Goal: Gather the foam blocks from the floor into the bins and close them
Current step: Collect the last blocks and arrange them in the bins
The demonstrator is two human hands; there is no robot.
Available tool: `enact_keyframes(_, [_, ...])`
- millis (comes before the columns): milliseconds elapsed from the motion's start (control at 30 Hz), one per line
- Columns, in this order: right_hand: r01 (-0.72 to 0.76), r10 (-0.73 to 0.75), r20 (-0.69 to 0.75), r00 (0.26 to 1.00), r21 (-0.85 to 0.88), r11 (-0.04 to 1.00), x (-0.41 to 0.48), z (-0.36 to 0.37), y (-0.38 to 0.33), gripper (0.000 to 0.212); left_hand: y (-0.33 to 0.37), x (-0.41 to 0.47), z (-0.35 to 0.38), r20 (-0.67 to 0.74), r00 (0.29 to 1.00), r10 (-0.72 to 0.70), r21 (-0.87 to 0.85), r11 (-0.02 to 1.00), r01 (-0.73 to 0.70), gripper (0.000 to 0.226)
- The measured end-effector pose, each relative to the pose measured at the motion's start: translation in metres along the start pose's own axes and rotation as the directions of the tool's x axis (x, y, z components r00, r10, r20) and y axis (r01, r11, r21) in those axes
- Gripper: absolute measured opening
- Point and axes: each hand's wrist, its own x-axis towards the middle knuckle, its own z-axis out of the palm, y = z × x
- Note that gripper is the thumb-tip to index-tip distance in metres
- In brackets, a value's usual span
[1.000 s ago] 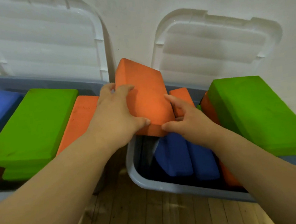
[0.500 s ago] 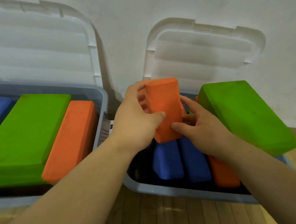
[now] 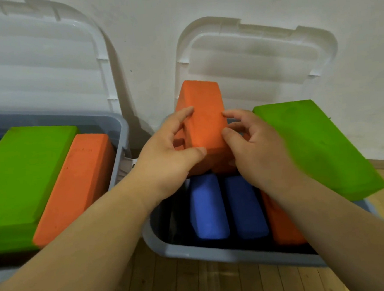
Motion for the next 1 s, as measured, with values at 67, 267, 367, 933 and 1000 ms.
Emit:
enact_keyframes(67, [-0.033, 0.033, 0.032, 0.999, 0.014, 0.999, 0.003, 0.004, 0.0, 0.049, -0.002, 0.004, -0.002, 0.001, 1.0, -0.001, 0.035, 0.999, 0.001, 0.081])
enact_keyframes(267, [-0.056, 0.056, 0.108, 0.993, -0.01, 0.998, 0.008, 0.019, 0.004, 0.057, -0.01, 0.013, -0.008, 0.01, 1.0, -0.024, 0.177, 0.984, 0.022, 0.081])
enact_keyframes(367, [-0.056, 0.057, 0.107, 0.993, -0.013, 0.998, 0.011, 0.023, 0.005, 0.056, -0.016, 0.018, -0.015, 0.018, 1.0, -0.002, 0.254, 0.967, -0.002, 0.078])
enact_keyframes(933, [0.062, -0.057, 0.06, 0.997, -0.076, 0.995, 0.015, 0.032, 0.017, 0.038, -0.027, 0.036, -0.039, 0.1, 0.993, 0.058, 0.455, 0.885, -0.097, 0.07])
enact_keyframes(1000, [0.073, -0.067, 0.063, 0.996, -0.089, 0.993, 0.017, 0.036, 0.021, 0.039, -0.031, 0.039, -0.04, 0.114, 0.992, 0.056, 0.477, 0.873, -0.105, 0.068])
